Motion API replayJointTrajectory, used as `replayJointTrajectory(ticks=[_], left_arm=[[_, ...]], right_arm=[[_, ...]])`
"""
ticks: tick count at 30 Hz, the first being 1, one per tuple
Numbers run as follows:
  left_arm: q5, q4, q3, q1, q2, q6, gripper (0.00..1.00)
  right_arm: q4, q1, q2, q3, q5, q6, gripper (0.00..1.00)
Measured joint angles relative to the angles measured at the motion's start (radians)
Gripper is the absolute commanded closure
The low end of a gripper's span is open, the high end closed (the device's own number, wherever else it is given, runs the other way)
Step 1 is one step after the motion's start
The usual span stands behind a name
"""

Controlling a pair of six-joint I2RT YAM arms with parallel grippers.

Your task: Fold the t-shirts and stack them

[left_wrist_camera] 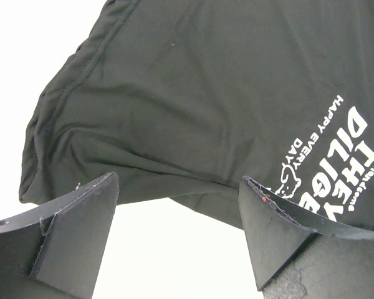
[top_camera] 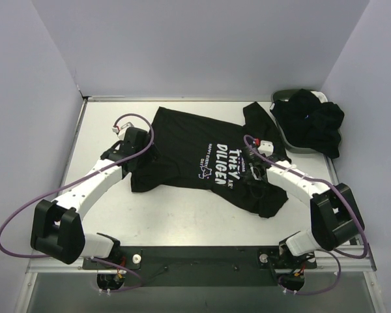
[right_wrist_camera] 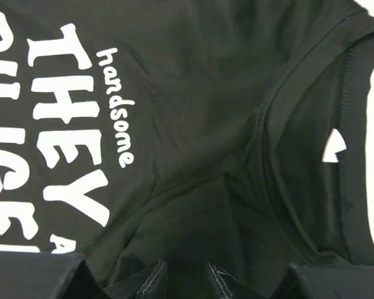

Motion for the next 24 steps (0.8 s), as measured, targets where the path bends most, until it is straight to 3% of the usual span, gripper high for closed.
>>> replayJointTrajectory(ticks=[8,9,12,13,24], left_arm=[[-0.005,-0.004,0.0,0.007,0.0,0.011,0.13],[-0.006,-0.004,0.0,0.008,0.0,0.012,0.13],[-0.006,-0.004,0.0,0.011,0.0,0.015,0.13],[-0.006,-0.004,0.0,0.013,0.0,0.016,0.13],[-0.006,-0.003,-0.002,0.025,0.0,0.016,0.13]], right_arm=[[0.061,-0.021,0.129,0.01,0.0,-0.023,0.63],[0.066,-0.025,0.151,0.015,0.0,-0.026,0.64],[0.078,-0.026,0.182,0.043,-0.002,-0.033,0.87],[0.089,-0.026,0.191,0.049,-0.005,-0.035,1.0],[0.069,-0.016,0.158,0.053,0.009,-0.053,1.0]])
